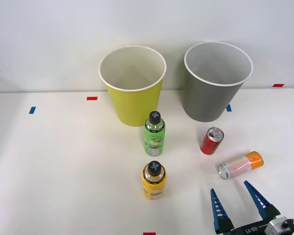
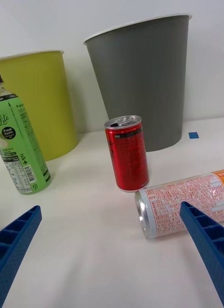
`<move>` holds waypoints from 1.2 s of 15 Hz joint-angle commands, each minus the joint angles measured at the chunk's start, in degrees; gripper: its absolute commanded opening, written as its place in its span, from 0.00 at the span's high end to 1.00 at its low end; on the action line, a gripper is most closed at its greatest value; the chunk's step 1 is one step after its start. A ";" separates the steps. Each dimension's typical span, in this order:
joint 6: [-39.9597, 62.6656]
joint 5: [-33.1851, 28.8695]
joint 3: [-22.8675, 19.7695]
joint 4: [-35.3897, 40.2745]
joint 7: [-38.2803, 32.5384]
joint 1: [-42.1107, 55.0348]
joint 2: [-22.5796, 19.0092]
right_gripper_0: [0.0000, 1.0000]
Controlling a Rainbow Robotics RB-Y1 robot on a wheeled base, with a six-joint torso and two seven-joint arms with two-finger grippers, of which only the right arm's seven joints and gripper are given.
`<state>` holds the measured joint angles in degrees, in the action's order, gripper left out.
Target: Put cans in the gray bin, plastic bottles in the light green bin
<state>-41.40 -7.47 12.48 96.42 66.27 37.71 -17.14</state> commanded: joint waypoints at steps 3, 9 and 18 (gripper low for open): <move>0.00 0.00 0.00 0.00 0.00 0.00 0.00 0.00; 0.09 0.35 0.26 -2.81 0.09 0.35 1.14 0.00; 15.47 -0.70 -4.48 10.46 -0.09 2.72 1.14 0.00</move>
<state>-31.40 -8.69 8.05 102.42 66.42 39.31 -15.90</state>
